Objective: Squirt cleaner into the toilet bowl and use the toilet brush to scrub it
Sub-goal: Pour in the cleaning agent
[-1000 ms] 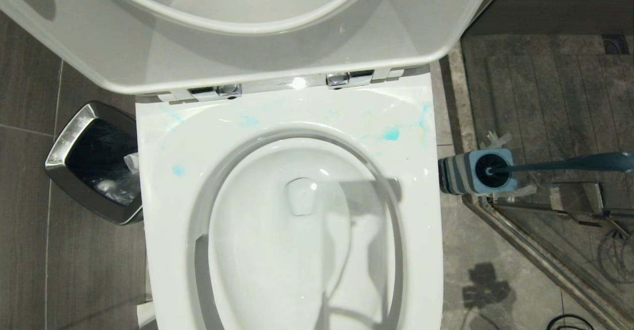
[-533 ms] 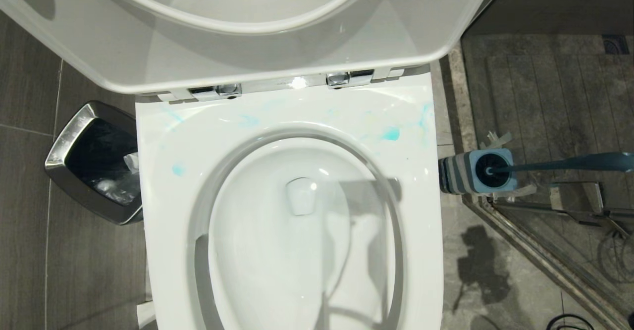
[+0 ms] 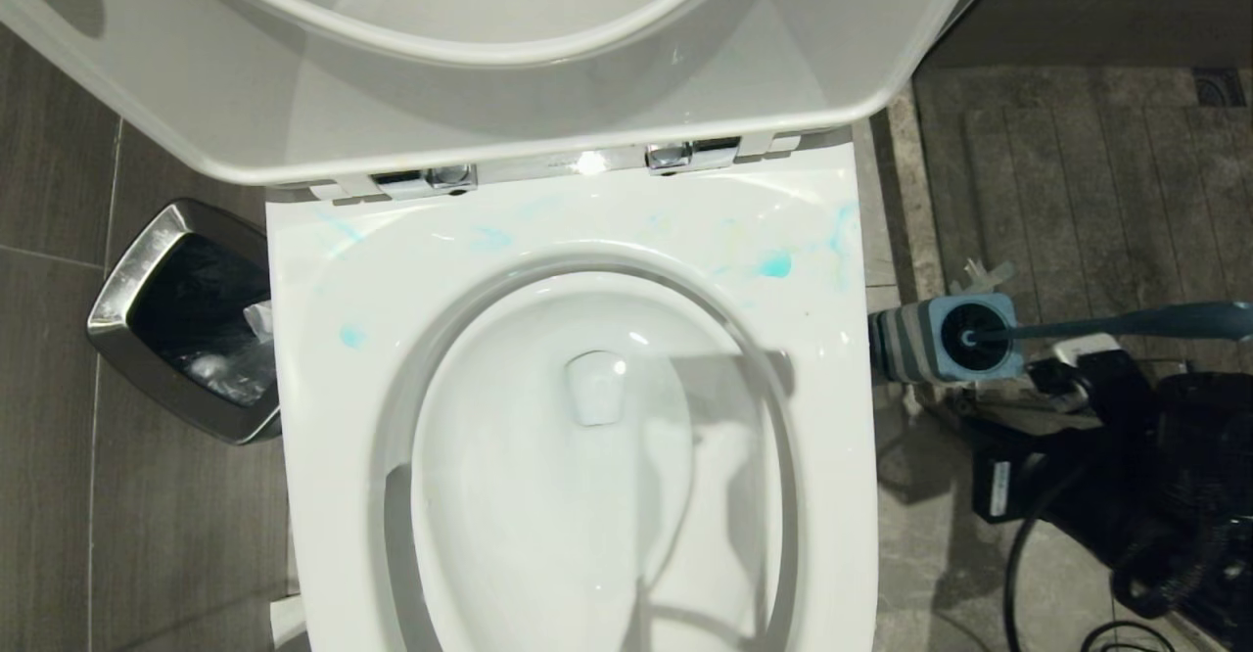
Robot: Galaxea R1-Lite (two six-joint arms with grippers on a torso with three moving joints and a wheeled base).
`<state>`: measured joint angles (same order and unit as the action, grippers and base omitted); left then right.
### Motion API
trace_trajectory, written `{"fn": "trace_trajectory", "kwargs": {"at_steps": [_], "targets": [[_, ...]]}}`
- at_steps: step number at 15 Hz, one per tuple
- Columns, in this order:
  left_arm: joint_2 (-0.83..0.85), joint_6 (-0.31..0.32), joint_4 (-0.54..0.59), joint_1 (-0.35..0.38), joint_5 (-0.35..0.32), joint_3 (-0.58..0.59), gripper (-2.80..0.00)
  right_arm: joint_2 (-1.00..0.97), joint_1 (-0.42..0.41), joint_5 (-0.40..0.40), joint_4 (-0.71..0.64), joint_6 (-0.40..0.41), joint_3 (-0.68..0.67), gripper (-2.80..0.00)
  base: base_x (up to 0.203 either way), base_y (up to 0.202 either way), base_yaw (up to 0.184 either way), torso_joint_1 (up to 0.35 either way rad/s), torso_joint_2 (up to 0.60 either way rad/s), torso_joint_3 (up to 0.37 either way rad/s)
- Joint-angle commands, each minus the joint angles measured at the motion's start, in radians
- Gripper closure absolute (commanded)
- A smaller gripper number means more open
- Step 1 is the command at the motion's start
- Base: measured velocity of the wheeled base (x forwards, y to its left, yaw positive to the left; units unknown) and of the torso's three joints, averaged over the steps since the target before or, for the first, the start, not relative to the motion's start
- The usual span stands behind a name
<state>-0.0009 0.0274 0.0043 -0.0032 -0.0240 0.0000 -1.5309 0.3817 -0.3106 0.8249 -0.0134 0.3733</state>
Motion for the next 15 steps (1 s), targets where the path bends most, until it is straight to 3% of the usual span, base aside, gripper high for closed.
{"fn": "trace_trajectory", "kwargs": {"at_steps": [1,5,8,11,12,15], "targets": [[0.002,0.000,0.000,0.000,0.000,0.000,0.00,-0.272,0.059,-0.058,0.274,0.004,0.041,0.00,0.000,0.000,0.000,0.000,0.00,0.000],[0.001,0.000,0.000,0.000,0.001,0.000,0.00,-0.507,0.047,-0.110,0.574,0.124,0.165,0.00,0.000,0.000,0.000,0.000,0.00,0.000],[0.001,0.000,0.000,0.000,0.001,0.000,0.00,-0.619,-0.010,-0.108,0.655,0.174,0.288,0.00,0.000,0.000,0.000,0.000,0.00,0.000],[0.001,0.000,0.000,0.000,-0.001,0.000,0.00,-0.714,-0.061,-0.047,0.688,0.185,0.379,0.00,0.000,0.000,0.000,0.000,0.00,0.000],[0.001,0.000,0.000,0.000,0.000,0.001,0.00,-0.731,-0.069,-0.039,0.692,0.180,0.424,-2.80,0.000,0.000,0.000,0.000,0.00,0.000],[0.001,0.000,0.000,0.000,-0.001,0.000,0.00,-0.797,-0.090,-0.008,0.689,0.173,0.615,-2.80,0.000,0.000,0.000,0.000,0.00,0.000]]}}
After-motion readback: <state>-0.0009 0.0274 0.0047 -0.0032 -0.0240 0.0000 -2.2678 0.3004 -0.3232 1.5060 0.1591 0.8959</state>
